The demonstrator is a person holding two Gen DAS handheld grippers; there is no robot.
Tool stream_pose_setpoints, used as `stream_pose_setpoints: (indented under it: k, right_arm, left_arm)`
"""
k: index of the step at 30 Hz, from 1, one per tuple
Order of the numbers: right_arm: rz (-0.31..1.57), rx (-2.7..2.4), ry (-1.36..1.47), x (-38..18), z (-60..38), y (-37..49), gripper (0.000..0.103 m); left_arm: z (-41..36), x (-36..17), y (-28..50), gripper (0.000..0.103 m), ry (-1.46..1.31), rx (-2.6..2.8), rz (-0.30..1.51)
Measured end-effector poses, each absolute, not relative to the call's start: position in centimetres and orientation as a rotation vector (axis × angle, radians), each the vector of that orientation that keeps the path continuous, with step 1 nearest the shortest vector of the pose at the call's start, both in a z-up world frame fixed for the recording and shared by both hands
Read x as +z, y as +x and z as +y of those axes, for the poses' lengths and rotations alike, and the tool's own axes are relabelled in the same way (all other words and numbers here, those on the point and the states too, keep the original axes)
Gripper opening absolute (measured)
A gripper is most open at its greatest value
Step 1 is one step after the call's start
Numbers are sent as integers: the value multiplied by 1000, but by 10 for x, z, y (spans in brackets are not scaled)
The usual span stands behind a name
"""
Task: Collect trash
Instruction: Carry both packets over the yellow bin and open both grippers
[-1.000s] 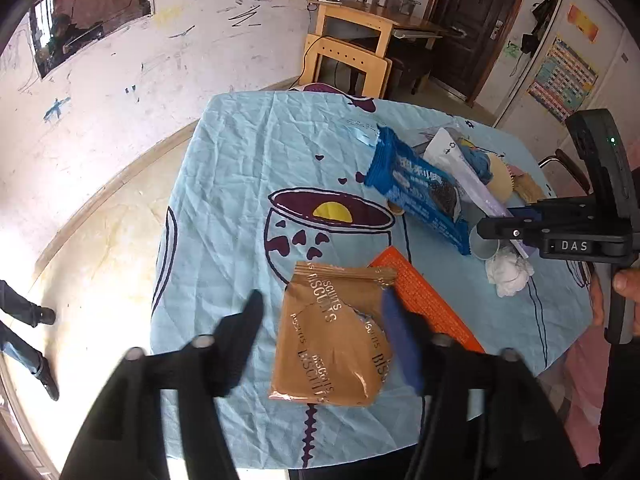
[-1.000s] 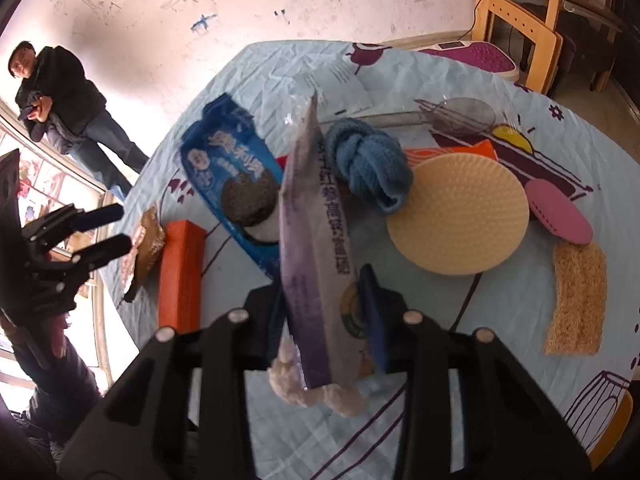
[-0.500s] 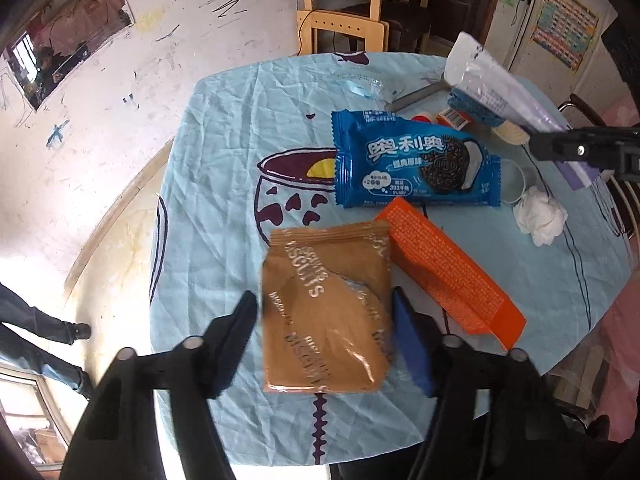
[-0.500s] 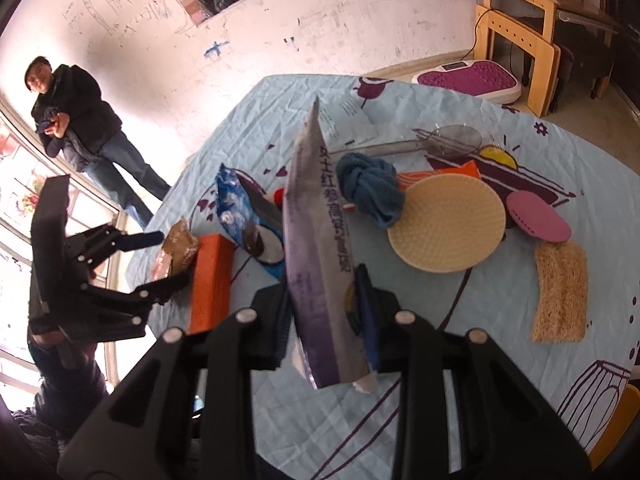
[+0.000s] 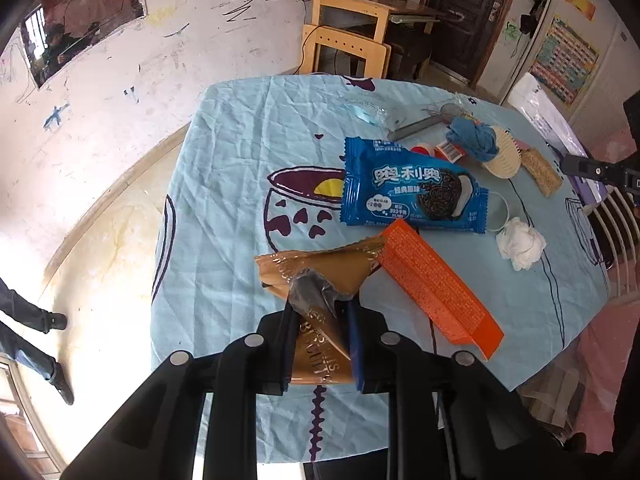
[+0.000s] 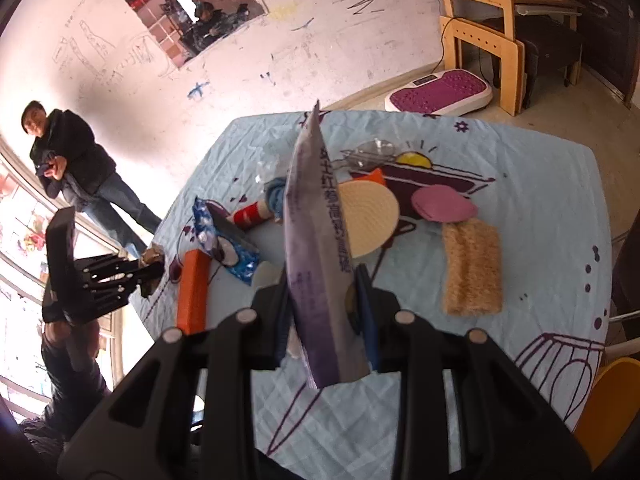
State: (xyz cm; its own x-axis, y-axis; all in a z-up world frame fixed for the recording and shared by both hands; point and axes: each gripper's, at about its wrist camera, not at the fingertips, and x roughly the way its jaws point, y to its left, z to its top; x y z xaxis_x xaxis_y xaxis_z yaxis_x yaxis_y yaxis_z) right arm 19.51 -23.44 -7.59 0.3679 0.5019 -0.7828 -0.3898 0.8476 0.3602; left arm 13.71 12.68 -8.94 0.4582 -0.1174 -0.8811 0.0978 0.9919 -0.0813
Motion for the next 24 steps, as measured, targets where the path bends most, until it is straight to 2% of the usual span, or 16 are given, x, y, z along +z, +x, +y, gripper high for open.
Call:
stream_pose_setpoints:
  k: [5,10,18,24]
  right_arm:
    - [1037,505,167,-81,-280,192,28]
    - [1009,385,245,-86,-360,174,28]
    - [991,136,378,-116,-509,121,28]
    - [1042,1,413,-171,-582,98,28]
  left_arm:
    - [122,-61,131,18,-22,-133,1026]
    - [79,-31,138,18,27,-196,968]
    - [-59,-10,149,18,131,-423,937]
    - [-186,-10,151,18,192,-608,944]
